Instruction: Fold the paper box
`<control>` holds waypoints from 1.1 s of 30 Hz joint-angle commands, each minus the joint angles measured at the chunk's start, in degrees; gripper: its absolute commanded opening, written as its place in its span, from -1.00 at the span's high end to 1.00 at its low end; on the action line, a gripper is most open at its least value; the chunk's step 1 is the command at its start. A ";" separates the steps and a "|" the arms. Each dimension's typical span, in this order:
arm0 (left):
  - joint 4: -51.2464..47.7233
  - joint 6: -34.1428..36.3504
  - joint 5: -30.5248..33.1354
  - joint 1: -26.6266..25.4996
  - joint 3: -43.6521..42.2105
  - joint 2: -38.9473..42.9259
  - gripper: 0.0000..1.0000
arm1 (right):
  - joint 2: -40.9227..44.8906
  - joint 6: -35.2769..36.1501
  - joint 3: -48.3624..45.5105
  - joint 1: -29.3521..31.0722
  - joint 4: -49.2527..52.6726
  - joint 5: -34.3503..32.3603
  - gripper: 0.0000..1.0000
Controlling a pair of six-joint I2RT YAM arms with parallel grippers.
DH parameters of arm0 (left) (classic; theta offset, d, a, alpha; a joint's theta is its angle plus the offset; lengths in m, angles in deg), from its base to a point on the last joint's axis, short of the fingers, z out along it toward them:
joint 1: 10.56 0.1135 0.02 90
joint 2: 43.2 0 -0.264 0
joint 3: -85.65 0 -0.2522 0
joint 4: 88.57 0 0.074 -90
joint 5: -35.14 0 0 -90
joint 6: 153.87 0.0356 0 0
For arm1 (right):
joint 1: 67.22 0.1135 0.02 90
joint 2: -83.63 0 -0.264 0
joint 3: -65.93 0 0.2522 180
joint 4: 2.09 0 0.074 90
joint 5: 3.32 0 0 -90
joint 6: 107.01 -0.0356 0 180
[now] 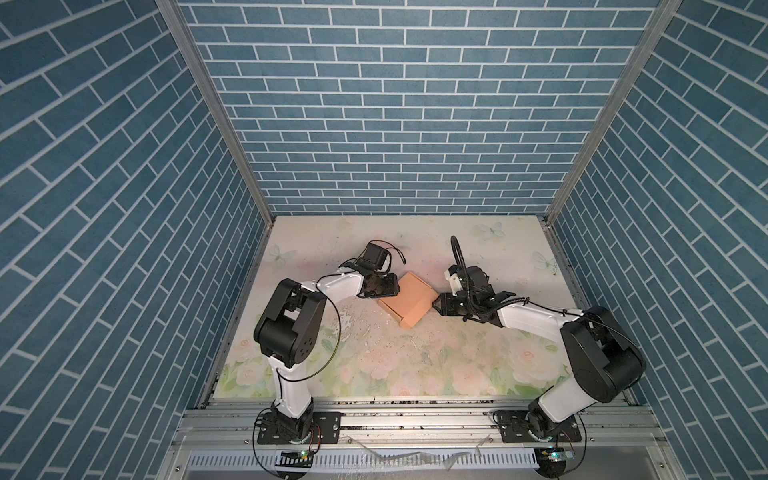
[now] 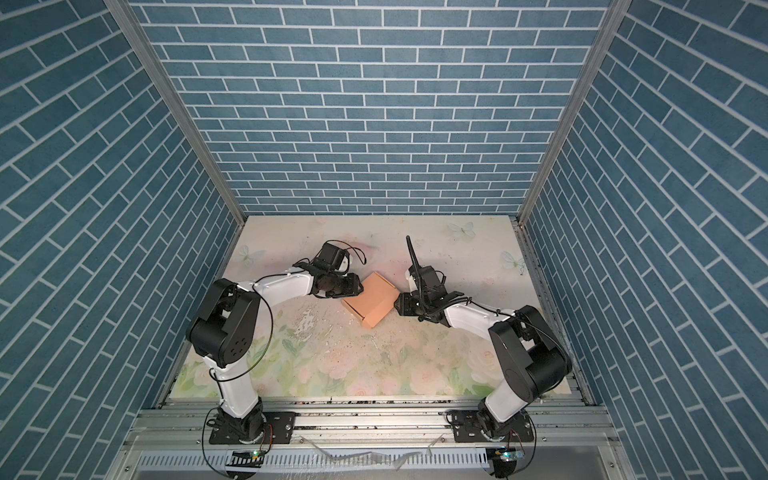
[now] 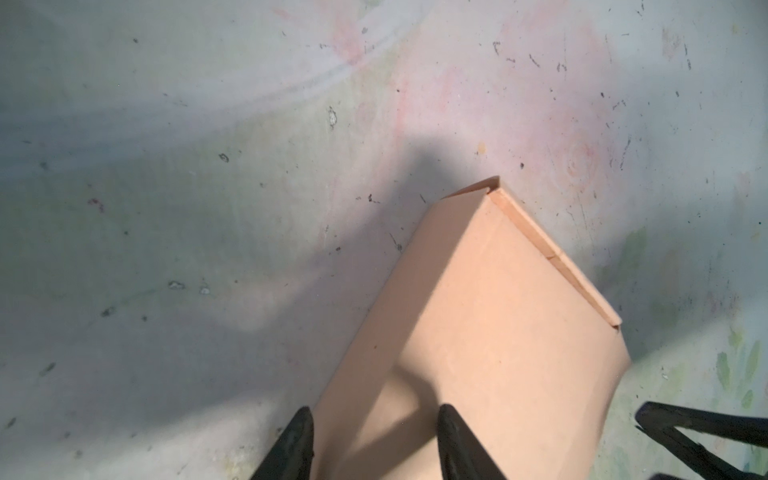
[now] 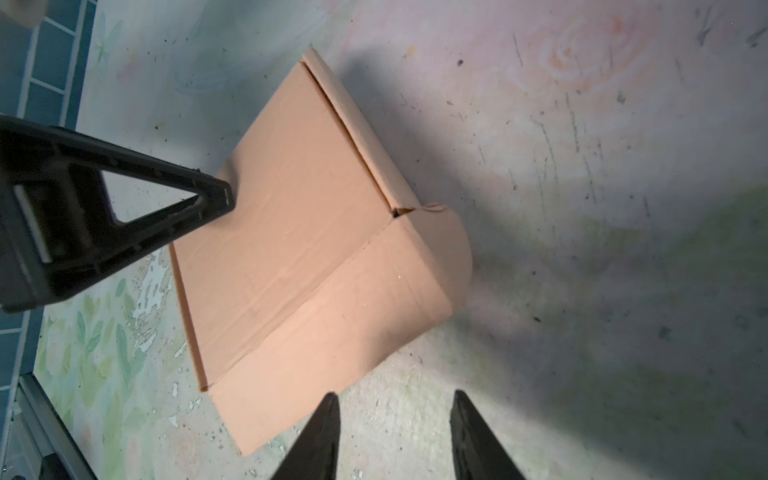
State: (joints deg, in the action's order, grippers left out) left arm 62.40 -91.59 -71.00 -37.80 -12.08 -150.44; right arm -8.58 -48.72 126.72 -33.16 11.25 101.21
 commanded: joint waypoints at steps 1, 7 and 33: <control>-0.11 -0.25 0.32 -0.70 -0.54 1.34 0.00 | -2.82 -1.53 2.37 0.22 0.16 -0.80 0.12; -0.64 -0.07 0.50 -1.06 0.13 1.33 0.00 | -4.80 -1.70 4.06 0.26 0.70 -0.97 0.15; -12.49 -5.88 12.95 -0.45 -8.63 23.69 0.00 | 1.93 4.75 8.97 -6.47 11.01 -5.58 0.13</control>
State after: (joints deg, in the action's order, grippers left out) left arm 55.19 -94.92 -60.57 -38.44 -16.16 -128.89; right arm -3.68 -46.49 131.85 -38.28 19.75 95.07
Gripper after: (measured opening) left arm 0.502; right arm 0.434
